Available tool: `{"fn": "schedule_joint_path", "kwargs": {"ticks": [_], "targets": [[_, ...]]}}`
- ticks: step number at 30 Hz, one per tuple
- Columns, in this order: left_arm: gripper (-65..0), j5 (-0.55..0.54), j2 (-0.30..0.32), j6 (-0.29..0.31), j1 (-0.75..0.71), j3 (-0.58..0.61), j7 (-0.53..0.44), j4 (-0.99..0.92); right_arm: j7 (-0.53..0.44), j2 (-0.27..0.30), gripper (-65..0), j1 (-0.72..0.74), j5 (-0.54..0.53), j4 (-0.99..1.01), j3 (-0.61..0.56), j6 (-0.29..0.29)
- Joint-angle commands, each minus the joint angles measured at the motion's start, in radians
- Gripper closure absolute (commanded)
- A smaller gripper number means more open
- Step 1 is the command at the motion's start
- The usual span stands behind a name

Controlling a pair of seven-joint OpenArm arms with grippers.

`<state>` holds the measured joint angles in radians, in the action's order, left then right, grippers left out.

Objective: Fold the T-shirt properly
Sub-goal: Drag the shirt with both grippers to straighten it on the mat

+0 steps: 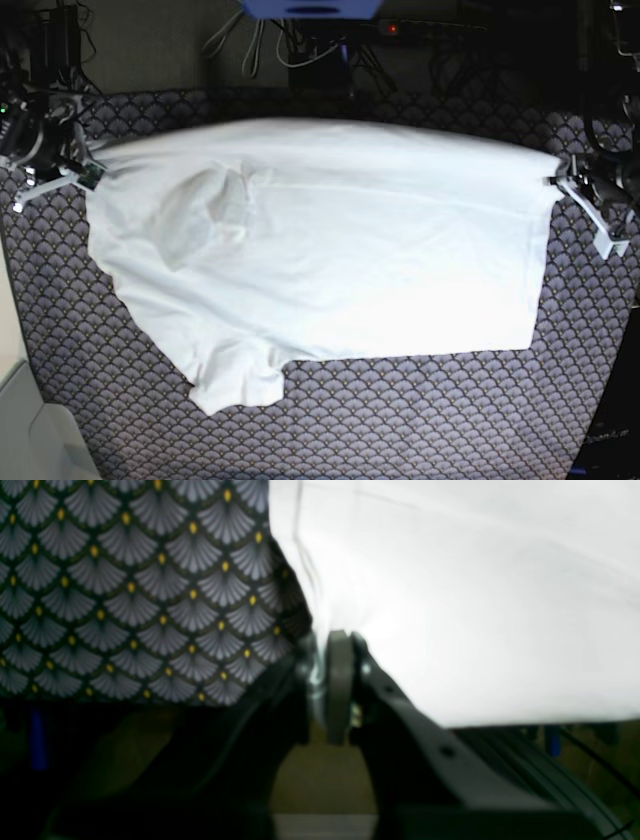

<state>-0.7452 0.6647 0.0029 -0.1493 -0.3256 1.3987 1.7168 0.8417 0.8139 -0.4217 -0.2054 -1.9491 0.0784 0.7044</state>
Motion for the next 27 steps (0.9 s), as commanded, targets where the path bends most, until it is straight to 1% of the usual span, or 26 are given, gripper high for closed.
{"fn": "schedule_joint_path", "kwargs": {"ticks": [1,4,9,13,15,18,23,27], "targets": [[-0.5,0.013,0.025,-0.004,0.012,-0.013,-0.002,0.013,0.006,0.015,0.0,-0.001,0.028,-0.013,0.027,-0.006],[-0.5,0.013,0.025,-0.004,0.012,-0.013,-0.002,0.015,0.001,-0.009,0.0,0.001,0.028,-0.013,0.073,-0.006],[-0.5,0.019,0.025,-0.004,0.012,-0.013,-0.002,0.015,-0.022,-0.015,0.0,-0.012,0.028,-0.011,0.120,-0.006],[-0.5,0.022,0.025,-0.004,0.010,-0.014,-0.002,0.013,-0.046,-0.063,0.0,-0.065,0.028,-0.011,0.171,-0.006],[-0.5,0.022,0.020,-0.004,0.010,-0.014,-0.002,0.009,-0.075,-0.086,0.0,-0.090,0.028,-0.011,0.177,-0.006],[-0.5,0.022,0.017,-0.004,0.009,-0.014,-0.003,0.002,-0.092,-0.132,0.0,-0.115,0.028,-0.011,0.177,-0.006],[-0.5,0.025,-0.013,-0.005,-0.002,-0.014,-0.009,0.001,-0.092,-0.196,0.0,-0.118,0.028,-0.005,0.177,-0.006],[-0.5,0.025,-0.046,-0.005,-0.002,-0.014,-0.009,-0.001,-0.089,-0.218,0.0,-0.119,0.030,-0.003,0.176,-0.006]]}}
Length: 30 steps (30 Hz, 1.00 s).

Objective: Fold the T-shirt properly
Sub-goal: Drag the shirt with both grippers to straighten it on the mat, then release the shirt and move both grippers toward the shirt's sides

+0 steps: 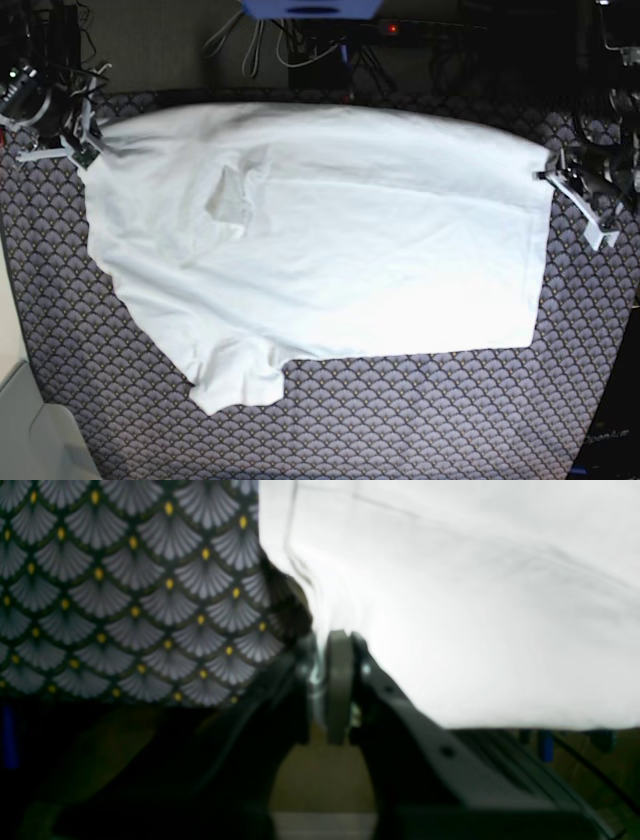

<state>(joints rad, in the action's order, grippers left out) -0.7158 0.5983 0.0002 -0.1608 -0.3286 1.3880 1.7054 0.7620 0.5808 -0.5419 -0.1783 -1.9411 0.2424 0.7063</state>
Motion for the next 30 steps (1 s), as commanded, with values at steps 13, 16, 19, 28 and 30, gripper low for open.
{"fn": "schedule_joint_path", "kwargs": {"ticks": [13,16,19,28,30], "targets": [[-0.5,0.049,-0.004,-0.002,-0.016,-0.011,-0.046,-0.072,-0.003,0.015,0.0,-0.031,0.004,-0.010,0.010,-0.008],[-4.2,0.051,-0.004,-0.002,-0.021,-0.011,-0.048,-0.071,-0.003,0.017,-0.8,-0.033,0.010,-0.010,0.008,-0.008],[-18.1,0.046,-0.005,-0.002,-0.024,-0.011,-0.048,-0.067,-0.003,0.015,-6.2,-0.034,0.050,-0.010,0.005,-0.008],[-41.0,0.041,-0.005,-0.001,-0.024,-0.011,-0.042,-0.067,-0.002,0.012,-17.2,-0.034,0.115,-0.010,0.008,-0.008],[-41.0,0.043,-0.002,-0.001,-0.024,-0.011,-0.040,-0.067,-0.002,0.012,-19.5,-0.045,0.115,-0.010,0.010,-0.008]]}}
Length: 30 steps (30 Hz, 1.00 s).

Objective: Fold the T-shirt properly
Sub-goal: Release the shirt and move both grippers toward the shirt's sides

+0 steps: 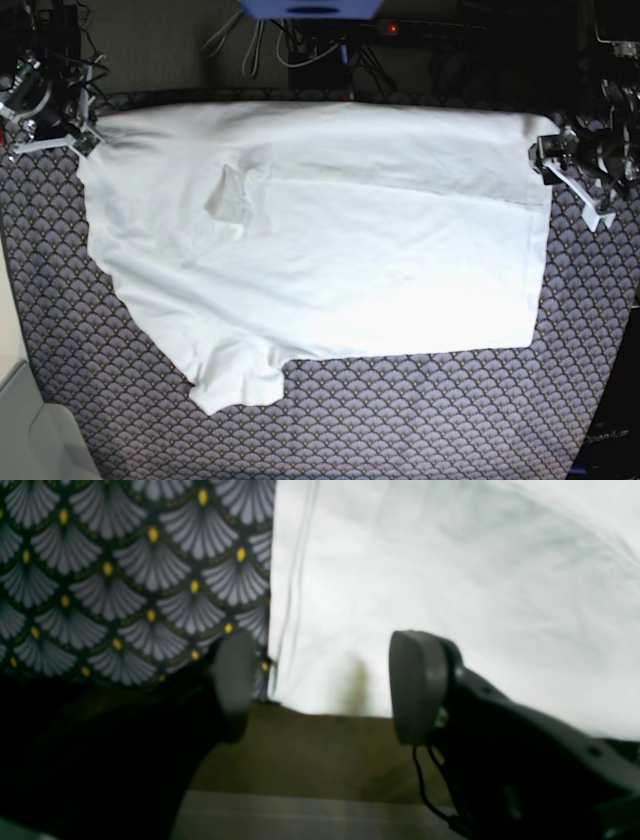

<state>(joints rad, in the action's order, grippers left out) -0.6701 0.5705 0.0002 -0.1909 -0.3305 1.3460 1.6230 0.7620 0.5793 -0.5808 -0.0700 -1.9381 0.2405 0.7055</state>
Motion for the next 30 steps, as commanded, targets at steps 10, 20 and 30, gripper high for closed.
{"fn": "schedule_joint_path", "kwargs": {"ticks": [10,20,30], "targets": [[-41.1,-0.006,0.021,-0.001,0.006,-0.173,0.003,0.016,-0.002,0.017,-30.5,-0.021,0.008,-0.013,0.016,-0.007],[-41.0,0.014,-0.013,-0.002,0.144,-0.256,-0.033,-0.003,-0.003,0.012,-30.6,0.141,0.005,-0.013,0.112,-0.007],[-41.0,0.200,-0.109,-0.002,0.347,-0.078,-0.360,-0.140,-0.002,-0.091,-32.8,0.563,0.008,0.138,-0.103,-0.007]]}}
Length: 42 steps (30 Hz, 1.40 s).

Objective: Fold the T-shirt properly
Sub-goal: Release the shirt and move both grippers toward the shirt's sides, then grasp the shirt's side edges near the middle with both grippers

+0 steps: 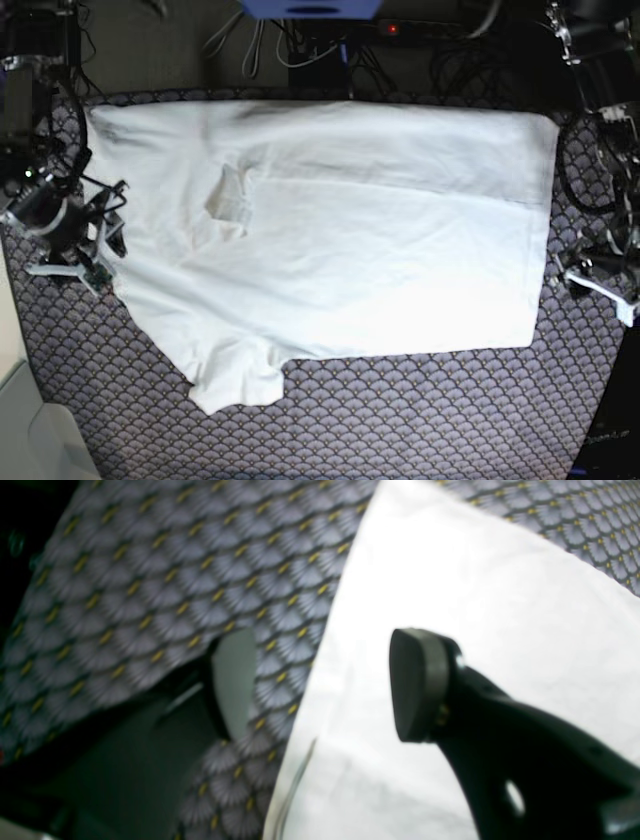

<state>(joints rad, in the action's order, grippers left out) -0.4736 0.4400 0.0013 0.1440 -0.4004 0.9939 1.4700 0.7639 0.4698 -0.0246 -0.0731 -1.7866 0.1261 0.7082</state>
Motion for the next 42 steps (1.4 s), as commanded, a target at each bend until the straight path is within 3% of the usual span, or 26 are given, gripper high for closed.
{"fn": "schedule_joint_path", "kwargs": {"ticks": [1,6,9,18,24,29,35,42], "targets": [[-41.0,0.023,0.021,-0.004,0.033,0.025,-0.030,-0.028,-0.004,0.008,-33.6,0.035,0.011,0.026,0.011,-0.010],[-41.0,0.079,0.021,-0.002,0.138,0.192,-0.192,-0.266,-0.007,-0.042,-34.8,0.222,0.034,0.281,0.010,-0.010],[-41.0,0.074,0.021,-0.002,0.176,0.234,-0.267,-0.361,-0.017,-0.064,-34.8,0.325,0.069,0.449,0.013,-0.010],[-41.0,0.074,0.000,-0.002,0.193,0.231,-0.332,-0.400,-0.275,-0.061,-34.8,0.495,0.071,0.832,-0.046,-0.010],[-41.1,0.077,-0.002,-0.002,0.227,0.235,-0.336,-0.401,-0.375,-0.049,-34.8,0.493,0.069,0.922,-0.107,-0.010],[-41.2,0.077,-0.004,-0.002,0.250,0.234,-0.346,-0.452,-0.389,-0.082,-34.8,0.515,0.068,0.985,-0.107,-0.010],[-41.2,0.077,-0.004,-0.002,0.312,0.237,-0.445,-0.628,-0.404,-0.099,-34.8,0.530,0.068,0.988,-0.110,-0.010],[-41.2,0.077,-0.005,-0.002,0.332,0.237,-0.527,-0.699,-0.404,-0.116,-34.4,0.575,0.069,0.990,-0.110,-0.010]]}}
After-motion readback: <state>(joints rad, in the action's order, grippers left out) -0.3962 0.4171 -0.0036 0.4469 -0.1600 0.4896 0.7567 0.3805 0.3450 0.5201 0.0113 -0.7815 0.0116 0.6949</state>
